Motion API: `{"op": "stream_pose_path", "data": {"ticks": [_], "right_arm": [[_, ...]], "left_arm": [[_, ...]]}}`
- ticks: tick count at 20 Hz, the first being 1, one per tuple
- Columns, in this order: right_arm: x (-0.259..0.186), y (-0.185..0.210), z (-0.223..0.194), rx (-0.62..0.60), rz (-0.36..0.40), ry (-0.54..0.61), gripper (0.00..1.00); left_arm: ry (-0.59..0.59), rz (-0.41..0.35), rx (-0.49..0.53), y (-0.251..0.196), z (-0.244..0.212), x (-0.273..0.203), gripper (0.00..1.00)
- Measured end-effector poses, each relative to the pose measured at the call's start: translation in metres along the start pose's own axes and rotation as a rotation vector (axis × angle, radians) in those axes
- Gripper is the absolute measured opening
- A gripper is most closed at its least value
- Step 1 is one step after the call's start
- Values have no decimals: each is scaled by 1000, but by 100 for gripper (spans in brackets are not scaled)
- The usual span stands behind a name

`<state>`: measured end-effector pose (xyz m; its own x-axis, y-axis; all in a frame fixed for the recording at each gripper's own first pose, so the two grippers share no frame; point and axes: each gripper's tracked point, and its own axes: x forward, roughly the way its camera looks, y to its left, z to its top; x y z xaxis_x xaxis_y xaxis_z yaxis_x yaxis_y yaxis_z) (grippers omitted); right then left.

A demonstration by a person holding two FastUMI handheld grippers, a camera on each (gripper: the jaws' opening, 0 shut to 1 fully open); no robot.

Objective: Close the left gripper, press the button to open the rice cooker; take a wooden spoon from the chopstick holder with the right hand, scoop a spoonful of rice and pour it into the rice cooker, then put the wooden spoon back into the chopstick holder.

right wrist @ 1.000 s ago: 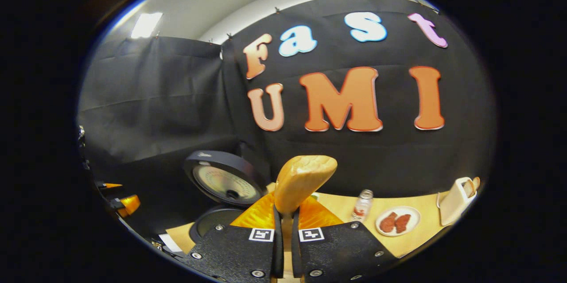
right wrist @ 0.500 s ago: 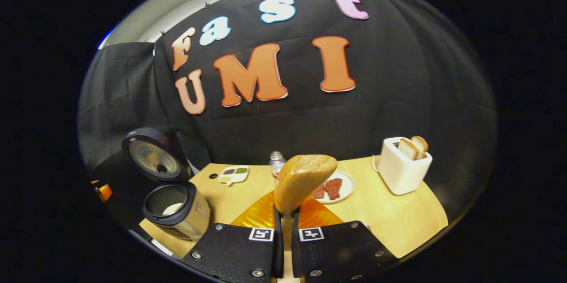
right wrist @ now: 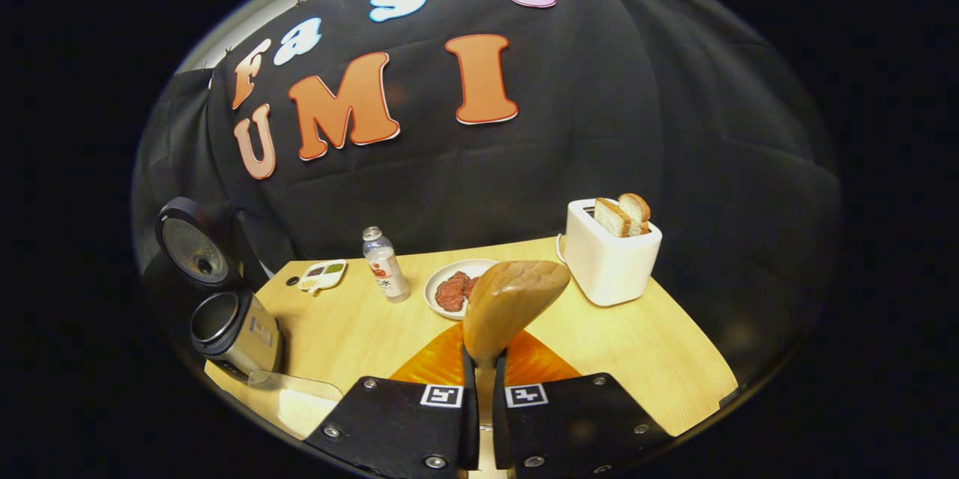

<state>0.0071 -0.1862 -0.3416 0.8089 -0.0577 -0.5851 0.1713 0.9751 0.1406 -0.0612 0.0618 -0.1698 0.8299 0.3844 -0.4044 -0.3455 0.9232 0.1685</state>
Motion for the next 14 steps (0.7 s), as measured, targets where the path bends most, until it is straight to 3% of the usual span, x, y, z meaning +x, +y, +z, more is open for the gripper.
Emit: {"op": "stream_pose_path", "data": {"ticks": [3,6,14], "right_arm": [[11,-7,-20,62,10,45,6],[19,-7,-41,87,12,80,7],[32,-17,-85,112,5,200,9]], "left_arm": [[7,13,2,-3,0,-6,96],[16,25,4,-6,2,-11,100],[-4,18,-17,-16,11,-7,96]]}}
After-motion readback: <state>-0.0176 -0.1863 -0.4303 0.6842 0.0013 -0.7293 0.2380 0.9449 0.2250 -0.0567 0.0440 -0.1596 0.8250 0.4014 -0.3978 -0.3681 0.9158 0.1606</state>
